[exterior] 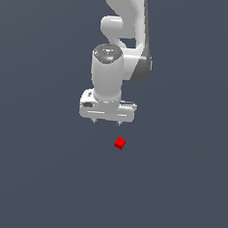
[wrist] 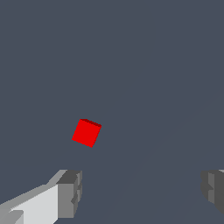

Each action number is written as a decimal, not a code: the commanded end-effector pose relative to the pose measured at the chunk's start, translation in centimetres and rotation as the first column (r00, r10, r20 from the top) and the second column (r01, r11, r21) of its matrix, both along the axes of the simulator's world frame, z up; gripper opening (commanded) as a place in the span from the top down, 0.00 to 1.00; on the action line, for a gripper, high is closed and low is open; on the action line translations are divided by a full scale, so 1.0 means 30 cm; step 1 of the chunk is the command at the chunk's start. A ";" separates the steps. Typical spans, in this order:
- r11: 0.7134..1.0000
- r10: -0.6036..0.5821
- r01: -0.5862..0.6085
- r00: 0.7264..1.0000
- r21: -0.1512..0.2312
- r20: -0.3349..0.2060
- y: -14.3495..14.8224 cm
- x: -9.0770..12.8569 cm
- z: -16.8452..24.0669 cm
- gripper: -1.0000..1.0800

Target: Pick up the red cube and move it to a goal position.

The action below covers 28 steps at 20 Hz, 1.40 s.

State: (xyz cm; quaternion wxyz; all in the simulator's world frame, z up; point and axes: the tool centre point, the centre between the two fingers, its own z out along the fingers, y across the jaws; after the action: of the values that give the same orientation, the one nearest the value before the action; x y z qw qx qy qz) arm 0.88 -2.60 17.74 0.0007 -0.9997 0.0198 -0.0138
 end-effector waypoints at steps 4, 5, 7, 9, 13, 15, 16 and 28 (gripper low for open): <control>1.000 -0.005 0.005 1.000 0.000 0.000 0.003 0.000 -0.006 0.04; 1.000 -0.008 0.008 1.000 0.000 -0.001 0.005 0.000 -0.011 0.04; 1.000 -0.018 0.018 1.000 0.000 -0.001 0.011 0.000 -0.025 0.04; 0.999 -0.033 0.033 0.999 0.000 -0.002 0.020 -0.001 -0.045 0.04; 0.997 -0.074 0.074 0.997 0.000 -0.005 0.045 0.000 -0.102 0.04; 0.995 -0.101 0.101 0.995 0.000 -0.007 0.061 0.000 -0.140 0.04; 0.993 -0.117 0.117 0.993 0.000 -0.008 0.071 0.001 -0.161 0.04; 0.950 -0.312 0.312 0.950 -0.001 -0.023 0.190 0.026 -0.438 0.04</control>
State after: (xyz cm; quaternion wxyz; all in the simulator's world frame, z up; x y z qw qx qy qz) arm 1.52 2.75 5.44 -0.0007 -0.9861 0.1663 -0.0026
